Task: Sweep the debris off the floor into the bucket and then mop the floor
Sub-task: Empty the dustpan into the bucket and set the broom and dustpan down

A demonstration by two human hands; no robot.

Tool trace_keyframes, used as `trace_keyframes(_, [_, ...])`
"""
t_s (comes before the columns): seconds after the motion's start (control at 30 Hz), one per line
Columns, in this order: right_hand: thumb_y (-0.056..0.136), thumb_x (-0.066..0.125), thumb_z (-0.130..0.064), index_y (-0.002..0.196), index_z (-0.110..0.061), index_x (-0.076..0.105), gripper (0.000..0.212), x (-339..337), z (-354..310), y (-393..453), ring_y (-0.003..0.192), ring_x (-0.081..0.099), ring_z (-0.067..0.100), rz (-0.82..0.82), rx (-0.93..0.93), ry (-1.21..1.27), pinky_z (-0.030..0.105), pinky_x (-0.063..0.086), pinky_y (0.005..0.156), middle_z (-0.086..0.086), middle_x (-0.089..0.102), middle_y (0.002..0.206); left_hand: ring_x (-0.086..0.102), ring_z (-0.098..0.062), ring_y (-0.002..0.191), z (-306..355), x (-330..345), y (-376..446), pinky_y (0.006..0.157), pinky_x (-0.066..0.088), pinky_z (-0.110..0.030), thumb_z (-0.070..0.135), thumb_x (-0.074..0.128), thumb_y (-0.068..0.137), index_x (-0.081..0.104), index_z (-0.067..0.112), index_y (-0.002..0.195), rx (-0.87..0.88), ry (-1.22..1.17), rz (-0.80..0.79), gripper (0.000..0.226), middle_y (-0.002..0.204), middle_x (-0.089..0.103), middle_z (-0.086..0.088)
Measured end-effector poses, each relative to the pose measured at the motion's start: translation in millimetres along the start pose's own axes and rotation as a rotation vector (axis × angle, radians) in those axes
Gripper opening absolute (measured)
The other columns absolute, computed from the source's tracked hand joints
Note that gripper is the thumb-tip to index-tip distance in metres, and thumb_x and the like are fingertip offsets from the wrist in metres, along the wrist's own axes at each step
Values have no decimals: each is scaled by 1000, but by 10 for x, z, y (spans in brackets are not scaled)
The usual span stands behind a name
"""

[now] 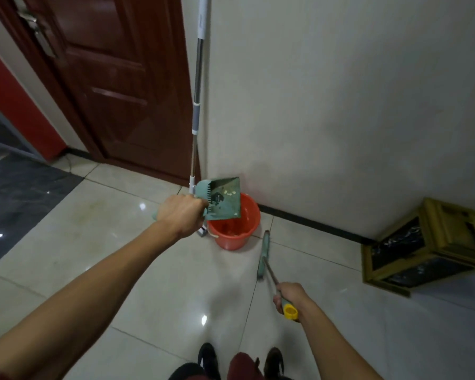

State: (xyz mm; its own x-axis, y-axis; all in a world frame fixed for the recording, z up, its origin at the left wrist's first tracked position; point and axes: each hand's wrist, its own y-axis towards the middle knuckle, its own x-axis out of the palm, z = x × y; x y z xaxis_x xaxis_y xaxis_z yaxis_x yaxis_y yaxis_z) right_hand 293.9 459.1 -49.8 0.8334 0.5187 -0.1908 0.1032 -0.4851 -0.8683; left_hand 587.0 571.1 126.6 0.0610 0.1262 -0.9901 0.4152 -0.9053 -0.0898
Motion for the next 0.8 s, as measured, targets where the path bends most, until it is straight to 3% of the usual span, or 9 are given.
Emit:
trace_keyframes(0.1, [95, 41, 3, 104, 11, 53, 18, -103, -194, 100, 33, 46, 21, 8, -10, 28, 21, 40, 34, 19, 55, 62, 70, -30, 82, 228, -12, 121, 65, 50, -37, 22, 57, 92, 68, 23, 107, 130, 109, -63, 18, 89, 71, -3])
trace_keyframes(0.3, [96, 43, 0, 112, 12, 52, 22, -319, -416, 287, 34, 46, 20, -11, -27, 6, 21, 40, 35, 19, 56, 65, 72, -28, 86, 660, 22, 214, 60, 43, -34, 12, 54, 96, 68, 19, 113, 318, 273, -155, 23, 96, 73, -4])
trace_keyframes(0.4, [97, 44, -1, 113, 11, 53, 22, -393, -461, 351, 33, 47, 18, -56, -18, 24, 20, 41, 36, 18, 55, 64, 67, -25, 79, 914, 143, 162, 62, 49, -35, 10, 55, 98, 70, 14, 112, 411, 311, -229, 20, 95, 73, -2])
trace_keyframes(0.53, [96, 44, -1, 109, 8, 53, 18, -513, -493, 411, 35, 47, 18, -106, -6, 15, 21, 41, 37, 17, 55, 63, 63, -30, 83, 1235, 252, 99, 67, 40, -35, 12, 52, 101, 69, 9, 114, 514, 404, -244, 21, 100, 72, -6])
trace_keyframes(0.7, [97, 44, -1, 103, 7, 54, 14, -690, -541, 412, 35, 47, 16, -147, 1, 16, 20, 40, 36, 18, 55, 68, 69, -31, 96, 1428, 183, 193, 71, 42, -36, 9, 52, 100, 68, 9, 113, 501, 426, -252, 20, 106, 72, -8])
trace_keyframes(0.8, [97, 44, 0, 100, 7, 53, 12, -790, -567, 422, 36, 47, 16, -166, -1, 10, 19, 40, 36, 19, 56, 70, 69, -30, 90, 1477, 66, 313, 68, 45, -36, 6, 52, 100, 65, 7, 106, 462, 422, -251, 15, 100, 72, -9])
